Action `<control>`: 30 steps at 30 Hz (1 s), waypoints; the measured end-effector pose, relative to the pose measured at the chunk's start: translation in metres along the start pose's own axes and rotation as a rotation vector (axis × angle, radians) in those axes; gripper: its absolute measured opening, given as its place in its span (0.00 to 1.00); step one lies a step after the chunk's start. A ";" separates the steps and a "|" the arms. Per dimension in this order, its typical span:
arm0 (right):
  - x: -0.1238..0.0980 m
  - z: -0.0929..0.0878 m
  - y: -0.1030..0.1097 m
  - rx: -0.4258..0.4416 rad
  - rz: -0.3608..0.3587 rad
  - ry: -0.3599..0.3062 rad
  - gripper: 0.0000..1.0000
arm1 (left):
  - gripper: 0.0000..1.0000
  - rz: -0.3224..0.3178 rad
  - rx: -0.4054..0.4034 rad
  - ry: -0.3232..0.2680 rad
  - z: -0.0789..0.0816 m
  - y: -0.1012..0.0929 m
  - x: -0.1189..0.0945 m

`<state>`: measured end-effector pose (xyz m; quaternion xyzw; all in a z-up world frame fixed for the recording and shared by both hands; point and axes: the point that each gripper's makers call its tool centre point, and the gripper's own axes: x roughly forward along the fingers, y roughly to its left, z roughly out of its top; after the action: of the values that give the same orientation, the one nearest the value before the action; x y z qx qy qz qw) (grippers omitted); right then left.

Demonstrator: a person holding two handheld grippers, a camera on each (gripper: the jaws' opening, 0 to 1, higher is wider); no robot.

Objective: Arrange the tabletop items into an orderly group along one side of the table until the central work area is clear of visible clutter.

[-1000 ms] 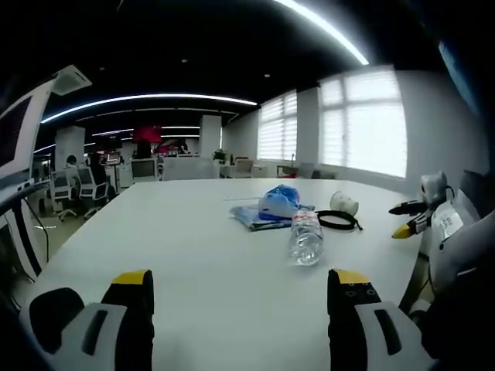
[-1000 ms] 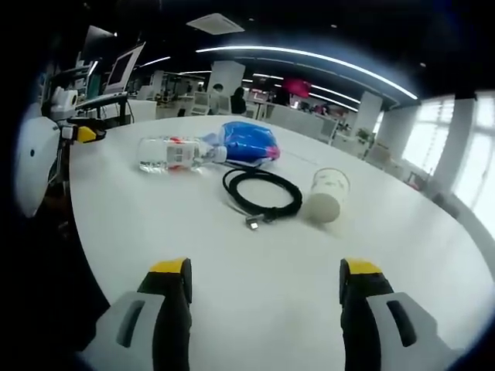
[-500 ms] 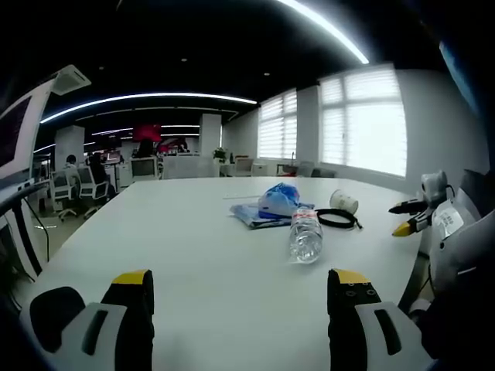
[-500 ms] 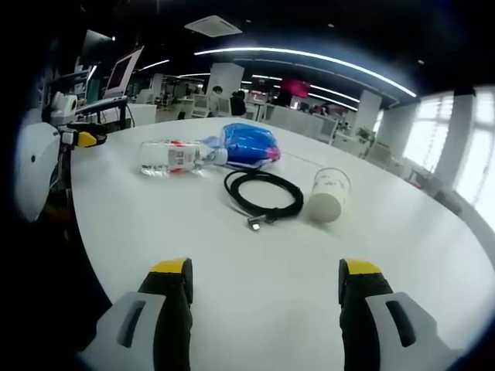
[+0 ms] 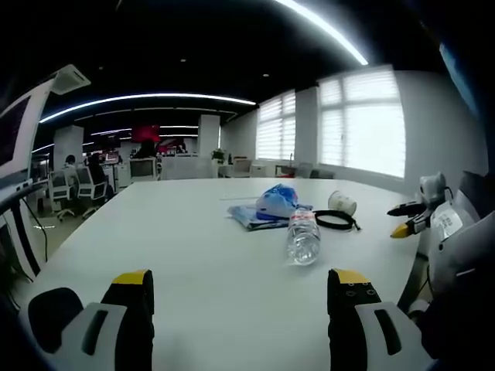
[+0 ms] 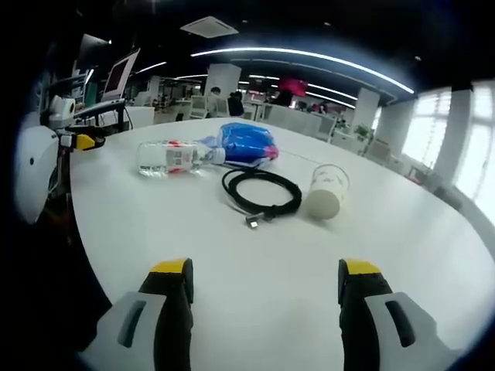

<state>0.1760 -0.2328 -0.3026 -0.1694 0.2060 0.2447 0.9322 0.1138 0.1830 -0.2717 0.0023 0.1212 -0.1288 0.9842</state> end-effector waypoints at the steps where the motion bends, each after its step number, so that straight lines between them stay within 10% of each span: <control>1: 0.000 0.000 0.001 -0.006 0.004 0.002 0.73 | 0.92 0.000 0.000 0.000 0.000 0.000 0.000; 30: -0.001 0.004 0.000 0.006 0.014 -0.024 0.73 | 0.92 -0.062 0.044 0.011 0.019 -0.019 0.011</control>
<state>0.1757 -0.2316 -0.2990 -0.1624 0.1968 0.2528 0.9333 0.1239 0.1607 -0.2552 0.0211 0.1240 -0.1619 0.9788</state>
